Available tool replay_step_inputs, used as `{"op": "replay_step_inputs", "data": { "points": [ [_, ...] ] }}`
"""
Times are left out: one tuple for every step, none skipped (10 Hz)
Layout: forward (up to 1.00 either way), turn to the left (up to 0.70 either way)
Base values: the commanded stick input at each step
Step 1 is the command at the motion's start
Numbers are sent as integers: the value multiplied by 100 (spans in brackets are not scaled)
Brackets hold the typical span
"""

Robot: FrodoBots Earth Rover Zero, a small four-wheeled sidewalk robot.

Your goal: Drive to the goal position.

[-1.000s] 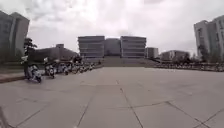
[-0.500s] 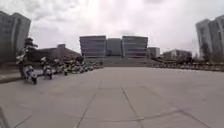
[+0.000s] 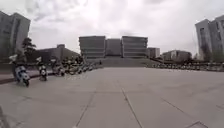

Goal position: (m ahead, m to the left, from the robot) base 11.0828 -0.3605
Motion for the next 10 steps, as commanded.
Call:
{"op": "replay_step_inputs", "data": {
  "points": [
    [70, 0],
    [70, 0],
    [70, 0],
    [70, 0],
    [70, 0],
    [70, 0],
    [70, 0],
    [70, 0],
    [70, 0],
    [70, 0]
  ]
}}
